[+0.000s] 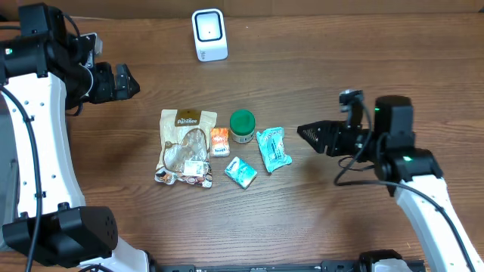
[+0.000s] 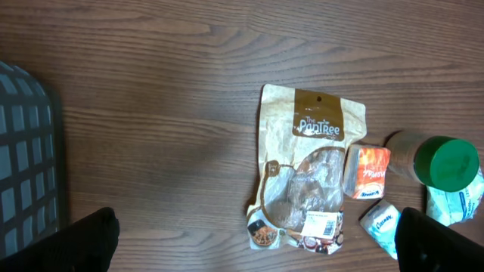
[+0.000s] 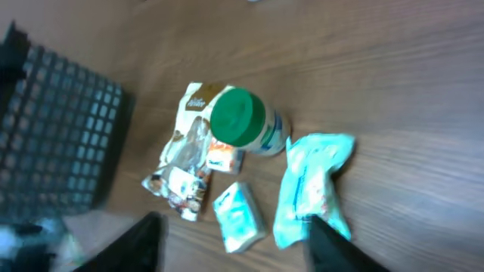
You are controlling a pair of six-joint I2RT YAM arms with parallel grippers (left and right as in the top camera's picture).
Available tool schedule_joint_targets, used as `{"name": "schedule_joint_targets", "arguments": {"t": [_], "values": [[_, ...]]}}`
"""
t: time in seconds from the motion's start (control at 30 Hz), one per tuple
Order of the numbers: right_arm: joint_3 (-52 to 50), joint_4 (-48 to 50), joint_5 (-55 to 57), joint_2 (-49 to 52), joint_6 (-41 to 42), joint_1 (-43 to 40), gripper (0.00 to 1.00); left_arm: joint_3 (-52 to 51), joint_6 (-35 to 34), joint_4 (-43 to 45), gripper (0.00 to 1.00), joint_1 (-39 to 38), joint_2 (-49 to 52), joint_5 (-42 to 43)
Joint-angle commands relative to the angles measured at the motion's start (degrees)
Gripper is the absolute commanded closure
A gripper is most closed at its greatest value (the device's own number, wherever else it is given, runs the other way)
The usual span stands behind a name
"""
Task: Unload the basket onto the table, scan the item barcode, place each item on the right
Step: 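Reach the right gripper left and grasp the mint-green tissue pack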
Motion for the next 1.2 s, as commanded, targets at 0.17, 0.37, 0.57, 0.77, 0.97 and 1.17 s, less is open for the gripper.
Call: {"name": "schedule_joint_targets", "arguments": {"t": [0.17,0.37,0.57,0.77,0.97,1.17], "values": [[10.43,-6.69,20.11,8.63,11.63,12.2,0.89,0.87,1.6,0.04,0.0,-0.26,-0.61,-0.2],[17.97,-12.31,32.41,18.45,19.74,19.04,0.96,0.87,1.6,0.04,0.01,-0.26,-0.61,-0.2],[17.92,-13.66,33.86,26.91,23.58,21.49,0.96,0.87,1.6,0.04,0.01,-0.26,-0.61,-0.2],[17.9,-13.0,31.74,34.99,24.0,21.88,0.96,0.87,1.62,0.04,0.0,-0.26,-0.61,-0.2],[17.9,-12.07,28.83,38.56,23.3,21.88,0.96,0.87,1.6,0.04,0.0,-0.26,-0.61,-0.2],[25.18,-17.29,29.05,38.4,15.91,21.4,0.96,0.87,1.6,0.04,0.0,-0.26,-0.61,-0.2]]}}
